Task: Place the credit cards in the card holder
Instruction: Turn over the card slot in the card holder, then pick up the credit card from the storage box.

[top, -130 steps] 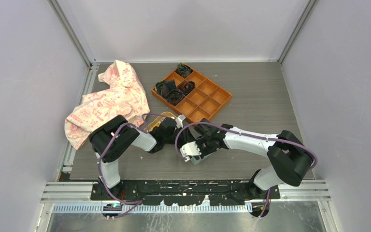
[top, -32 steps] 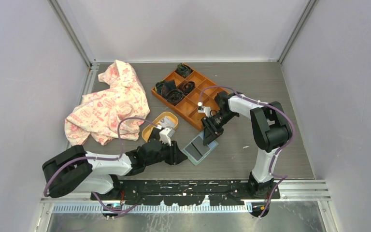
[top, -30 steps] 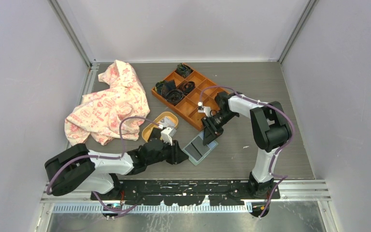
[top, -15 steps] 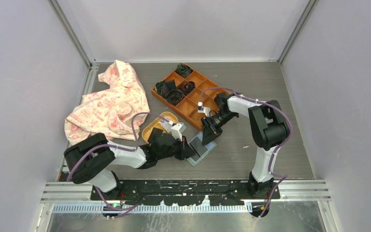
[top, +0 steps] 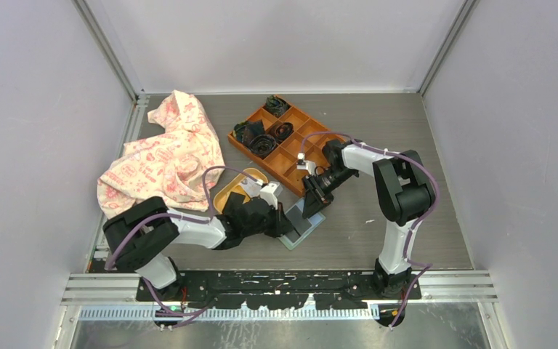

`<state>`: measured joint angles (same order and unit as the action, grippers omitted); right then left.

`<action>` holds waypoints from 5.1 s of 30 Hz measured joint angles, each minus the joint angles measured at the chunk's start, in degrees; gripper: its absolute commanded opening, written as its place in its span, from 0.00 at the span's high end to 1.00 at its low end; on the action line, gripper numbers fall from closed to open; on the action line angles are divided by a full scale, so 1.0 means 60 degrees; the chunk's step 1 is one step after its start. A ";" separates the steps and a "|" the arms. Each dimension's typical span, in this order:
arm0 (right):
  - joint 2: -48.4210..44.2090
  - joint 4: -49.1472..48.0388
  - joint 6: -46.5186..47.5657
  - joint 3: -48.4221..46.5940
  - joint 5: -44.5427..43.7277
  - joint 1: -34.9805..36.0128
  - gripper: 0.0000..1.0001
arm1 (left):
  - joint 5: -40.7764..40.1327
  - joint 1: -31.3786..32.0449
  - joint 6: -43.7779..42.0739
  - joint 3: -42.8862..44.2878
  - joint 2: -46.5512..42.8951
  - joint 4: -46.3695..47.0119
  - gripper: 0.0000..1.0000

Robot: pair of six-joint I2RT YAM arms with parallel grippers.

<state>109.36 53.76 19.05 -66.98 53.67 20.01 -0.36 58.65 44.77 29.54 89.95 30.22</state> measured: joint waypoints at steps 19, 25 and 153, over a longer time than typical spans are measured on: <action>0.0095 -0.0025 0.0000 -0.0004 0.0186 -0.0033 0.64 | -0.0015 0.0000 -0.0033 0.0506 0.0331 -0.0244 0.99; 0.0109 -0.0025 0.0000 -0.0004 0.0259 -0.0033 0.64 | -0.0011 0.0000 -0.0029 0.0426 -0.0040 -0.0539 0.99; 0.4339 -0.1137 -0.2506 -0.7901 -0.3271 0.4462 0.36 | 0.1209 -0.6288 0.0466 -0.2787 -0.7559 -0.5668 0.73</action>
<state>135.39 46.94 4.01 -114.39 34.04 46.78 6.90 20.93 47.57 12.82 44.60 -3.79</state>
